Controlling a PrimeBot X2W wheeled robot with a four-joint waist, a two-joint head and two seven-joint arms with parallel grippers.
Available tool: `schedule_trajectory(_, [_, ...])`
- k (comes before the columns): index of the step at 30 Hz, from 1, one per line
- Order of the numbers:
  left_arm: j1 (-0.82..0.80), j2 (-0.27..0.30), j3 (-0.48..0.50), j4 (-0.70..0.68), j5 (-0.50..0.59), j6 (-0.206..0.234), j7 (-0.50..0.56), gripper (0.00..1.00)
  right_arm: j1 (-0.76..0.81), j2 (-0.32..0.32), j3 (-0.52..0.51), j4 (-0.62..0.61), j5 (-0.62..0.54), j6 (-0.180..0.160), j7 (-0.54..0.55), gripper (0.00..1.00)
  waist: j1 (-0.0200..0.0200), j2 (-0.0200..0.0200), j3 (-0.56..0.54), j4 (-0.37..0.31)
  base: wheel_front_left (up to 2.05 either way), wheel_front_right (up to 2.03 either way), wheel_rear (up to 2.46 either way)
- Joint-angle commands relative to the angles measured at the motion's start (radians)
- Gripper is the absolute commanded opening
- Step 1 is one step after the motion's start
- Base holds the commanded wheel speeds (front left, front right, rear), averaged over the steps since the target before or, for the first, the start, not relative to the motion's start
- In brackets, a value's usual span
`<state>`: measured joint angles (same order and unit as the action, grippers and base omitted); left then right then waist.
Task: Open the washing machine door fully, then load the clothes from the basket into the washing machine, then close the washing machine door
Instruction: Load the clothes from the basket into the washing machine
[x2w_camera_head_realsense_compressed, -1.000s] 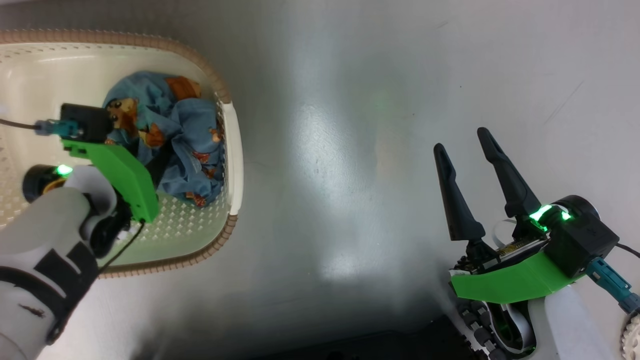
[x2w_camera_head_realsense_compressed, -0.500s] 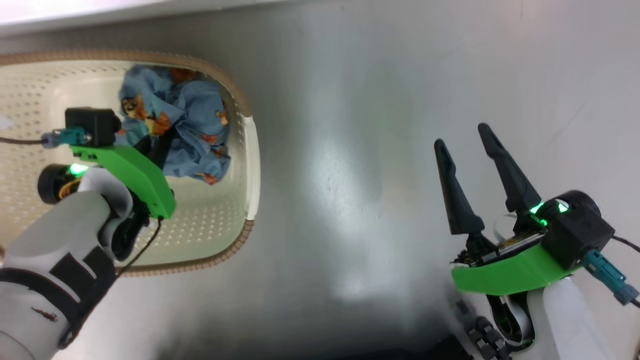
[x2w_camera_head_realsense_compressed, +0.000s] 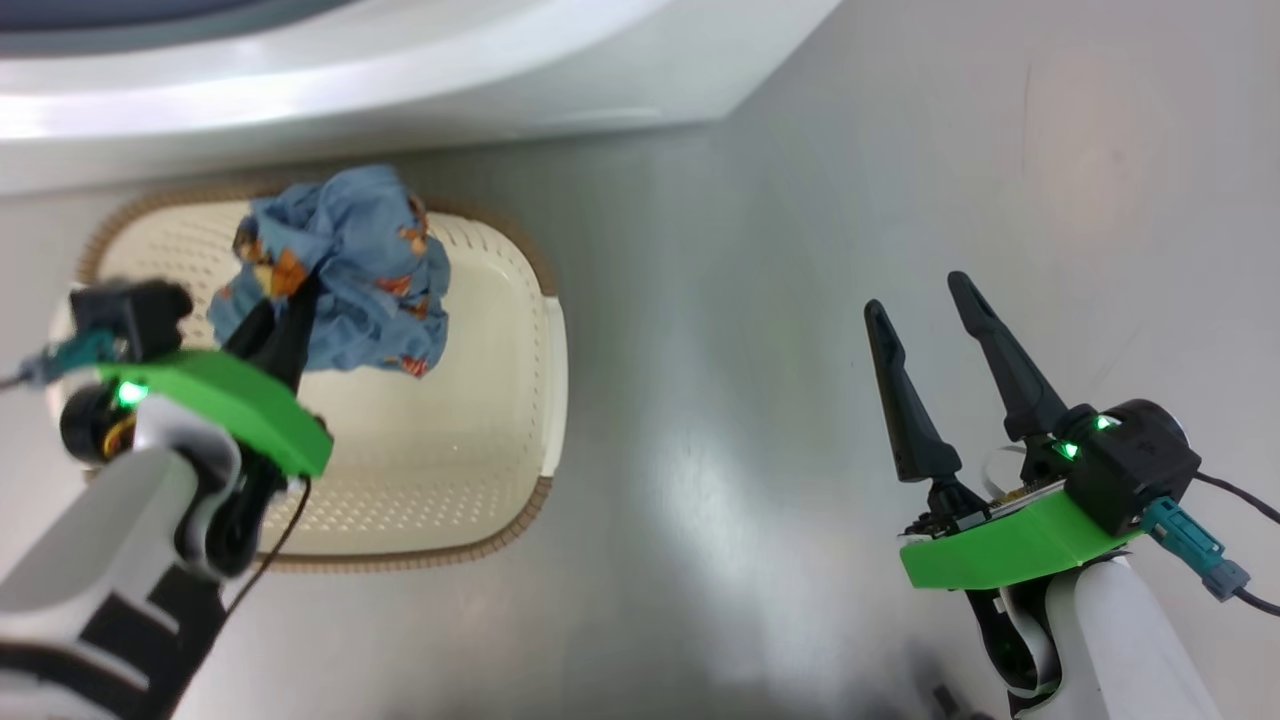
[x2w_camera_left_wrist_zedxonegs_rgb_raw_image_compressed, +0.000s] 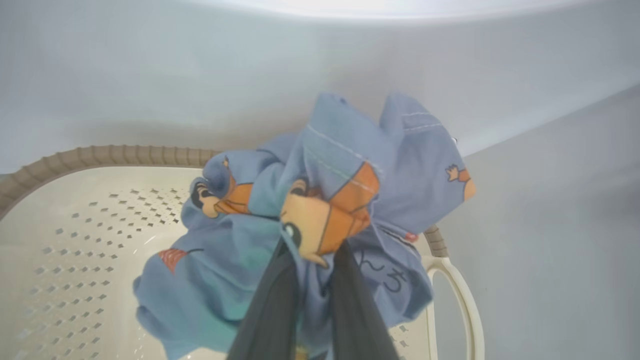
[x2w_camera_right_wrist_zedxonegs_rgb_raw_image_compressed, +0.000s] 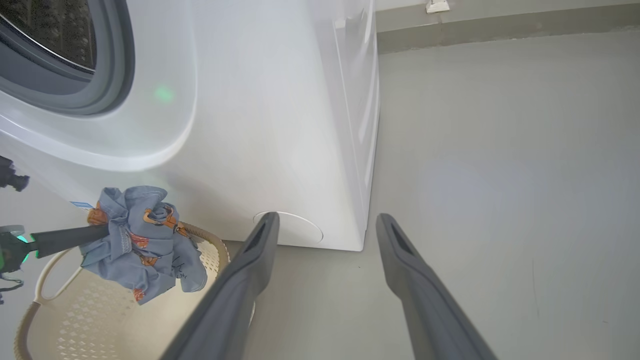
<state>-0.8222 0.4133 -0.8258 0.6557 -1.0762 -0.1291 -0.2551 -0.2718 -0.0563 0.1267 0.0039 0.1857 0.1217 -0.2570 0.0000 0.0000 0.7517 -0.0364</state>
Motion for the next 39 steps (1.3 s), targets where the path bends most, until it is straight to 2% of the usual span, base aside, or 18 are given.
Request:
schedule_trajectory(1, [0.038, 0.033, 0.055, -0.021, 0.021, -0.002, -0.006, 0.00, 0.030, 0.006, 0.027, -0.015, -0.001, 0.009, -0.005, 1.00, 0.0000, 0.0000, -0.074, 0.025, 0.00, 0.00, 0.00])
schedule_trajectory(11, [0.306, -0.020, 0.471, -0.226, 0.288, -0.002, -0.007, 0.00, 0.075, 0.006, 0.046, 0.040, 0.010, 0.009, -0.005, 1.00, 0.0000, 0.0000, -0.259, 0.042, 0.00, 0.00, 0.00])
schedule_trajectory(15, [0.406, -0.051, 0.578, -0.320, 0.386, -0.001, -0.007, 0.00, 0.105, 0.006, 0.056, 0.067, 0.014, 0.009, -0.005, 1.00, 0.0000, 0.0000, -0.342, 0.044, 0.00, 0.00, 0.00])
schedule_trajectory(19, [0.491, -0.085, 0.670, -0.413, 0.474, 0.018, -0.007, 0.00, 0.138, 0.006, 0.056, 0.085, 0.019, 0.009, -0.005, 1.00, 0.0000, 0.0000, -0.425, 0.045, 0.00, 0.00, 0.00])
schedule_trajectory(23, [0.574, -0.112, 0.734, -0.488, 0.551, 0.043, -0.007, 0.00, 0.176, 0.006, 0.056, 0.102, 0.023, 0.009, -0.005, 1.00, 0.0000, 0.0000, -0.506, 0.044, 0.00, 0.00, 0.00])
schedule_trajectory(28, [0.664, -0.118, 0.772, -0.557, 0.620, 0.071, -0.007, 0.00, 0.219, 0.006, 0.062, 0.119, 0.033, 0.009, -0.005, 1.00, 0.0000, 0.0000, -0.599, 0.043, 0.00, 0.00, 0.00])
schedule_trajectory(39, [0.850, -0.121, 0.817, -0.672, 0.691, 0.133, -0.007, 0.00, 0.277, 0.006, 0.074, 0.131, 0.043, 0.009, -0.005, 1.00, 0.0000, 0.0000, -0.713, 0.036, 0.00, 0.00, 0.00])
